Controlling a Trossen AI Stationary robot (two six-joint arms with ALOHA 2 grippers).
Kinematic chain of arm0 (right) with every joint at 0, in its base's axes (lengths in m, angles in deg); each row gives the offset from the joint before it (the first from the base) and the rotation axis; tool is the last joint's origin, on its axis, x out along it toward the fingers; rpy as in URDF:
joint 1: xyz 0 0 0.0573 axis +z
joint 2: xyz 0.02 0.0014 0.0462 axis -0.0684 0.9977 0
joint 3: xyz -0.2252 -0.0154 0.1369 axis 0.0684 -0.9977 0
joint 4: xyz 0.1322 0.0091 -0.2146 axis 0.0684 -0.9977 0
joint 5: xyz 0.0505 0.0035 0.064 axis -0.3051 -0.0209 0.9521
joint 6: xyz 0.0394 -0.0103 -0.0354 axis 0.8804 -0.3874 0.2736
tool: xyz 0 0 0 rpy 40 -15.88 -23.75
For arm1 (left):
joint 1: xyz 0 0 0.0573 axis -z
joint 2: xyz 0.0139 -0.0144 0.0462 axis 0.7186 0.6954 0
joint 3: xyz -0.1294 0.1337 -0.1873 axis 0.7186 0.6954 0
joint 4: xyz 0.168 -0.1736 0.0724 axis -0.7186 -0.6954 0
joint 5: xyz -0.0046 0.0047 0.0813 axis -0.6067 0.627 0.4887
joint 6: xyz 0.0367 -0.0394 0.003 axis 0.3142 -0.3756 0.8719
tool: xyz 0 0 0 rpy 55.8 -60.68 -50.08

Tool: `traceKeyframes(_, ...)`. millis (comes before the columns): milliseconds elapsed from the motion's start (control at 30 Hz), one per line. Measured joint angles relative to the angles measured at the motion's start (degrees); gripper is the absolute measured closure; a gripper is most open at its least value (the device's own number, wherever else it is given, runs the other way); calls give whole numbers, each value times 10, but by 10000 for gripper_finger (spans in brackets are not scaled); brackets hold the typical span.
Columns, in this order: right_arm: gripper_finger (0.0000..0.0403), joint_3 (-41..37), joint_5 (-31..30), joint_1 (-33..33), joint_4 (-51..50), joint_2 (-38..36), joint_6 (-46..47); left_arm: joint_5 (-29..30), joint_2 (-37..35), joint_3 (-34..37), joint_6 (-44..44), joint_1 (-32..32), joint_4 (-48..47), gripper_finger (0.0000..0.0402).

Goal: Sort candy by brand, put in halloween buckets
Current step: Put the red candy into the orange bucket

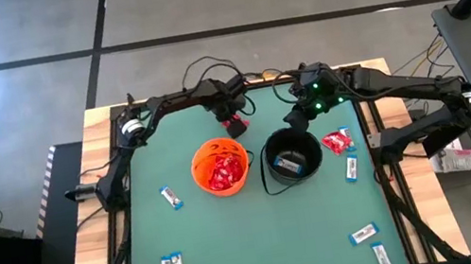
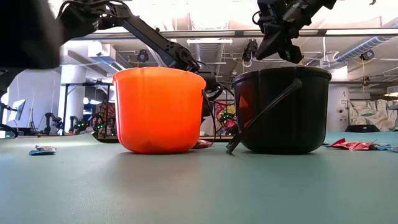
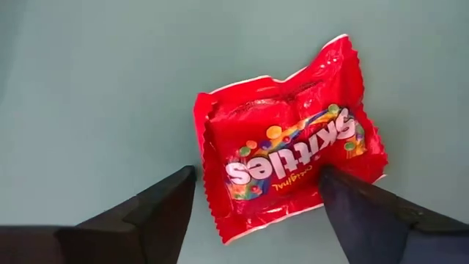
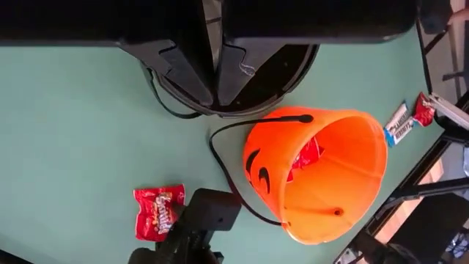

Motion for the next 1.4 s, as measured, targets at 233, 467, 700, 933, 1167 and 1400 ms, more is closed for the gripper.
traceKeyframes(233, 392, 0, 0, 0, 0, 0, 13, 2, -6, 38, -43, -3, 27, 228)
traceKeyframes(467, 392, 0, 1, 14, 0, -7, 17, -21, -6, 42, -60, 0, 31, 344)
traceKeyframes(700, 392, 0, 1, 35, -4, -27, 21, -17, -30, 47, -84, 0, 30, 388)
traceKeyframes(933, 392, 0, 0, 36, -32, -73, 29, 1, -99, 46, -85, 3, 28, 390)
traceKeyframes(1167, 392, 0, 0, 36, -33, -118, -1, 0, -201, 46, -93, 31, 5, 392)
traceKeyframes(1400, 392, 0, -3, 36, -32, -128, -71, -51, -311, 45, -156, 116, -128, 393)
